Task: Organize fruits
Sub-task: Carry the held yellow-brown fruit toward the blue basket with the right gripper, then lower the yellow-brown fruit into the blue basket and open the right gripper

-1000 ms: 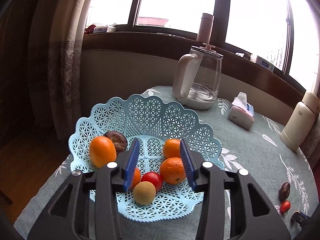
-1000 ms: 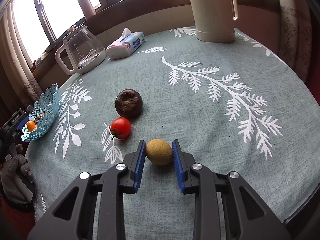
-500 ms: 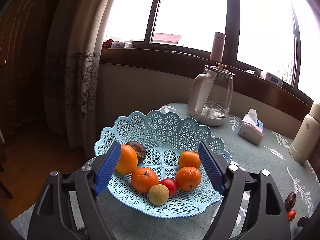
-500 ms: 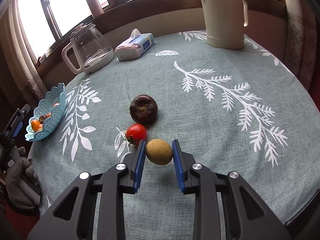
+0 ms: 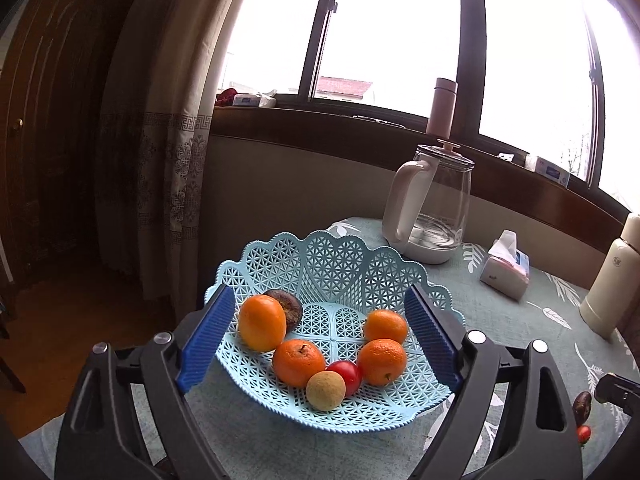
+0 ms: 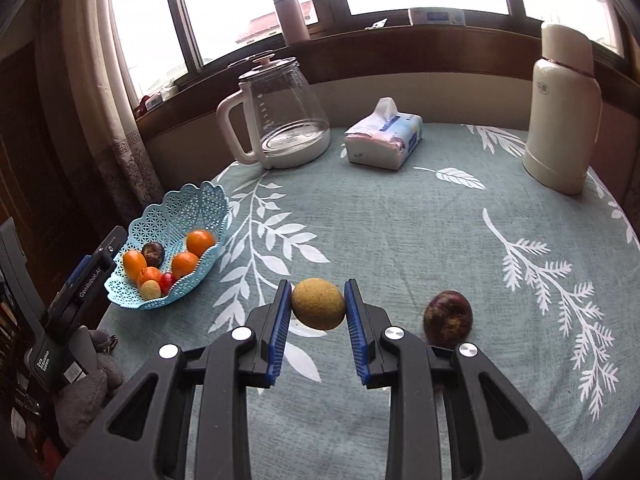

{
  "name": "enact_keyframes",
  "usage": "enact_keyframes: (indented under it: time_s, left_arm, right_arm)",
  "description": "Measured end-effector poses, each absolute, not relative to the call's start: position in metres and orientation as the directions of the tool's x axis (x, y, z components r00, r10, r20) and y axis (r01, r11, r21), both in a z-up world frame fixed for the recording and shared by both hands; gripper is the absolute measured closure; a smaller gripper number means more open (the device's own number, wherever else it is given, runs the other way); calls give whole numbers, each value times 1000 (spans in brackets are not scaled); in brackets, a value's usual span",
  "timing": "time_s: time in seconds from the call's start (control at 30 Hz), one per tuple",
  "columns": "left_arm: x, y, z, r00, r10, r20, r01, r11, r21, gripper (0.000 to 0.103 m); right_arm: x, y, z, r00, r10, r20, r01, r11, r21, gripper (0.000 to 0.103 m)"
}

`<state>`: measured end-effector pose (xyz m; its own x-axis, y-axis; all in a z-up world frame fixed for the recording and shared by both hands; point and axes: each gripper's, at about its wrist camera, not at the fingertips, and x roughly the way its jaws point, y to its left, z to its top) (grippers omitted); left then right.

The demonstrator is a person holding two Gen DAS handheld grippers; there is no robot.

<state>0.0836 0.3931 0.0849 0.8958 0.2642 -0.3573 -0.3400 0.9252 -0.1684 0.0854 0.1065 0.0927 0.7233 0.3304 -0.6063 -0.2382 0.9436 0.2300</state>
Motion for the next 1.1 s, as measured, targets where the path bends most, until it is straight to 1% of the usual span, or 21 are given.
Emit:
enact_keyframes:
  time_s: [0.4, 0.67, 1.1]
  left_arm:
    - [82, 404, 82, 891, 266, -369, -360, 908, -215, 15]
    - [82, 413, 80, 874, 300, -382, -405, 885, -232, 15]
    - [82, 414, 79, 864, 320, -389, -425, 878, -221, 15]
  right_arm:
    - [95, 167, 97, 679, 414, -607, -351, 908, 227, 75]
    - [116, 200, 95, 649, 453, -612, -406, 886, 225, 75]
    - [159, 240, 89, 616, 485, -620, -442, 865, 237, 74]
